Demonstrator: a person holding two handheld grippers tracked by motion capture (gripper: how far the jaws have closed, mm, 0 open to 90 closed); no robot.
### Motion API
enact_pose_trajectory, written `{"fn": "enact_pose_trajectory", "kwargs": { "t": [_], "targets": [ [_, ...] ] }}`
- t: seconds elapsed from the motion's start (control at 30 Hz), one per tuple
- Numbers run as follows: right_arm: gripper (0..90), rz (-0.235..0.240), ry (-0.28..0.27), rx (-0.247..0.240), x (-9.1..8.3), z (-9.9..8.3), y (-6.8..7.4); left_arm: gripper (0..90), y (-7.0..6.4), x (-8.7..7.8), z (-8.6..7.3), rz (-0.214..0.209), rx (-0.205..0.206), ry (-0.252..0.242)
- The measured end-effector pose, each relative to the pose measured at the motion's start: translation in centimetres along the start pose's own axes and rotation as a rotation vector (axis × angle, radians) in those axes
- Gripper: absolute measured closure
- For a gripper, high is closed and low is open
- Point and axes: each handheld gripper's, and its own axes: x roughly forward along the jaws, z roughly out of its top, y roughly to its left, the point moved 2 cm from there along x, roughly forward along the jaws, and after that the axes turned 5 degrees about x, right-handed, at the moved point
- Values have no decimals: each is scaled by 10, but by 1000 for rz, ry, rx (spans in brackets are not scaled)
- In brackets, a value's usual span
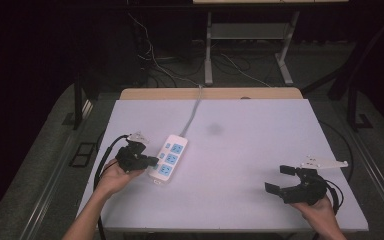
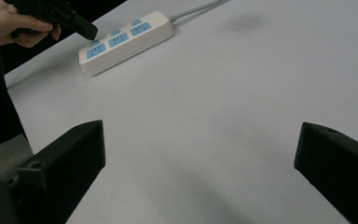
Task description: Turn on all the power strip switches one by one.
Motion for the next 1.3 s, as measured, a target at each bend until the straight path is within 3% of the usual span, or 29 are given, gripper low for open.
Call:
{"fn": "enact_pose_trajectory", "kwargs": {
  "t": [0.6, 0.83, 1.3],
  "targets": [
    [17, -4, -6, 1, -1, 0, -1, 896, 2, 2, -3, -24, -23, -14],
    [17, -2, -6, -2, -1, 0, 0, 900, 10, 3, -7, -80, -66, -38],
    [17, -8, -16, 2, -5, 0, -2, 900, 7, 4, -5, -57, -49, -21]
  ]
}}
